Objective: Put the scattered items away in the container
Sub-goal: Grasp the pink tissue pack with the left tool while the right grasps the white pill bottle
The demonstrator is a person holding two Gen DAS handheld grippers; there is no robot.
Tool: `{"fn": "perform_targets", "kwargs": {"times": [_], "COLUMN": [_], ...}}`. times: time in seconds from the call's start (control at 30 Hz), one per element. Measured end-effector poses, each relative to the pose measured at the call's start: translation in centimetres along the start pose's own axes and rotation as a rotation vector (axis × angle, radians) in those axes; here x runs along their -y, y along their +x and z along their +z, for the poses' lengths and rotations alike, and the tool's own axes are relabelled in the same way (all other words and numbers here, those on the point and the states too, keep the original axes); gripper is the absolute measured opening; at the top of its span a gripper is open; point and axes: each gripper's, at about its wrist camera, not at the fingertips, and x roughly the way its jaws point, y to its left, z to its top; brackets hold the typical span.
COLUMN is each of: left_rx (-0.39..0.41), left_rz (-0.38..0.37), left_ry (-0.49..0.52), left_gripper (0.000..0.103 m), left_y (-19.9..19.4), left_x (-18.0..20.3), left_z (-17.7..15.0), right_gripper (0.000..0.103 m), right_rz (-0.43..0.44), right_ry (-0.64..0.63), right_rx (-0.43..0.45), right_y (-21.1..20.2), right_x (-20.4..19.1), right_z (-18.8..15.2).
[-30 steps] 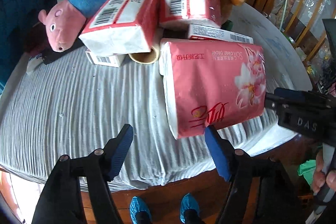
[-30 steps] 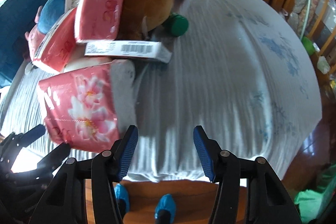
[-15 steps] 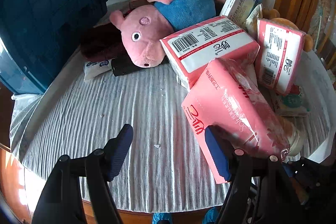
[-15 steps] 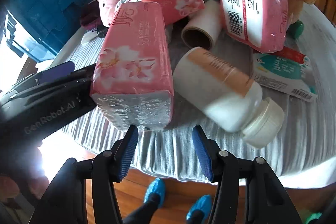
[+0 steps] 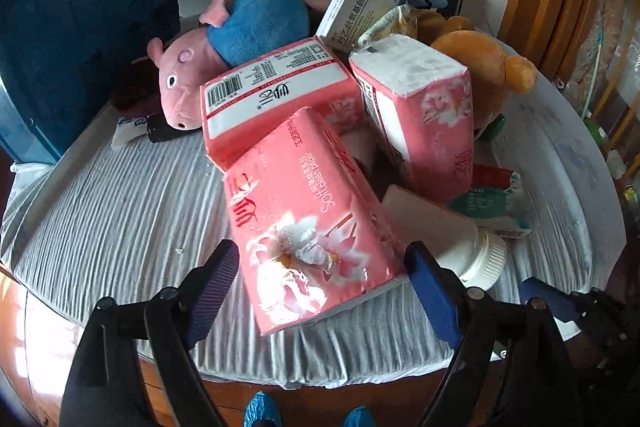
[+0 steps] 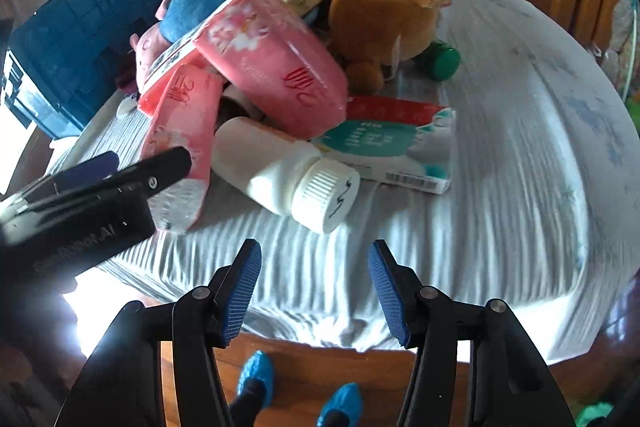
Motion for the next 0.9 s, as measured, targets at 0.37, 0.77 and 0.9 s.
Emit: {"fn": "perform_targets", "kwargs": {"times": [0.37,0.77,0.9], "left_rx": [0.015,-0.052,-0.079], "left_rz": [0.11,0.093,0.079], "left_ry": [0.047,-0.097,-0.111], "left_gripper": [0.088,0.096,0.097], "left_y": [0.4,1.7,3.8], "left_x": [-1.6,-6.0,-6.1], "left_z": [-1.6,-0.6,0.5], "right_gripper": [0.056,0.063,0.071], "right_rz": [0.107,0.133,0.12], "right_ry": [-0.129,-0.146,-0.157], "right_rx": [-0.007,-0.031,0.004], "right_y": [3.0,4.2,4.5], "right_x": [-1.3,-4.0,-4.6], "right_z": [3.0,3.3,4.4]}}
